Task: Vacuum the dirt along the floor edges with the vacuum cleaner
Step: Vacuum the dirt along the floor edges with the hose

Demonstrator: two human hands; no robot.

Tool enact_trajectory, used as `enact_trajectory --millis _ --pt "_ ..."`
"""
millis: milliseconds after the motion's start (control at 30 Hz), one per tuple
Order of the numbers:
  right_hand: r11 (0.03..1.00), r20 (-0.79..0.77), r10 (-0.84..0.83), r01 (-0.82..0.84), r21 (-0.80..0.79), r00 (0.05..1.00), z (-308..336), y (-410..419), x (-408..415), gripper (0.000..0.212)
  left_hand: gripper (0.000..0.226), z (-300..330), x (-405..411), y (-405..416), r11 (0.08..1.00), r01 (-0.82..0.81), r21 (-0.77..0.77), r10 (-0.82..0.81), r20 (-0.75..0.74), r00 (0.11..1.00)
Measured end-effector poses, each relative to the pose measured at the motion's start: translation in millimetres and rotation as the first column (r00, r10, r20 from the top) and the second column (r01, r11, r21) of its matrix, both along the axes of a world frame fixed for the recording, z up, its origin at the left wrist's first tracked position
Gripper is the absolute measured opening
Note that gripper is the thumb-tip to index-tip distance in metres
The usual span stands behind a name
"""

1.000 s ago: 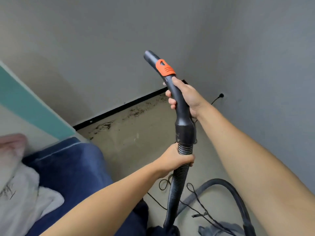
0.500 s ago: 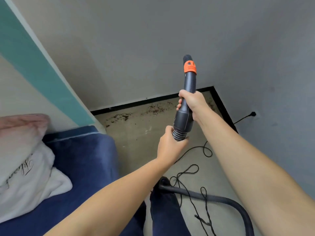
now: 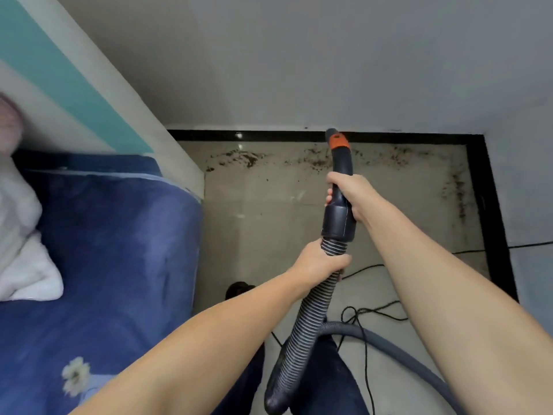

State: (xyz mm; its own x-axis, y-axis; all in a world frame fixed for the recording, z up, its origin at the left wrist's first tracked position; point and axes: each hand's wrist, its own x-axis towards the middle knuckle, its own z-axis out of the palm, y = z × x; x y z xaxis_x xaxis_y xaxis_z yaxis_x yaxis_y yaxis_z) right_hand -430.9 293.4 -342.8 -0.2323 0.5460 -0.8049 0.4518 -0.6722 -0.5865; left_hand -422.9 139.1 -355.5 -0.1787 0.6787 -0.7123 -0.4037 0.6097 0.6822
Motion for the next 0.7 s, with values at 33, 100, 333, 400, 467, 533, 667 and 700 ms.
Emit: enact_trajectory --millis 33,100,333,400,467,533,667,700 --pt "1.0 0.025 0.028 -0.028 -0.005 0.999 -32 -3 -1 0.008 0.017 -28 4 -3 0.999 -0.034 -0.019 0.035 0.037 0.999" --pt "0.996 0.07 0.079 -0.077 -0.038 0.994 -96 -13 -2 0.011 0.018 -83 12 -13 0.994 -0.087 -0.068 0.094 0.106 0.99" --pt "0.975 0.055 0.108 -0.095 -0.199 0.993 -273 -56 -7 0.014 0.015 -239 -2 -49 0.968 -0.062 -0.242 0.101 0.15 0.984" --pt "0.976 0.031 0.126 -0.118 -0.183 0.992 -304 -56 -14 0.013 0.014 -271 -8 -48 0.963 -0.075 -0.258 0.112 0.131 0.985" --pt "0.978 -0.001 0.143 -0.142 -0.154 0.99 -328 -48 -20 0.013 0.014 -299 -10 -40 0.965 -0.105 -0.242 0.136 0.117 0.984" --pt "0.973 -0.012 0.198 -0.198 -0.118 0.98 -347 -39 -18 0.011 0.015 -320 -2 -33 0.965 -0.131 -0.225 0.158 0.108 0.981" --pt "0.917 -0.015 0.353 -0.349 -0.194 0.935 -369 -36 -2 0.011 0.012 -336 25 -29 0.956 -0.191 -0.223 0.235 0.193 0.952" --pt "0.91 -0.028 0.353 -0.35 -0.222 0.935 -369 -34 -2 0.012 0.012 -335 25 -26 0.954 -0.206 -0.217 0.251 0.208 0.945"
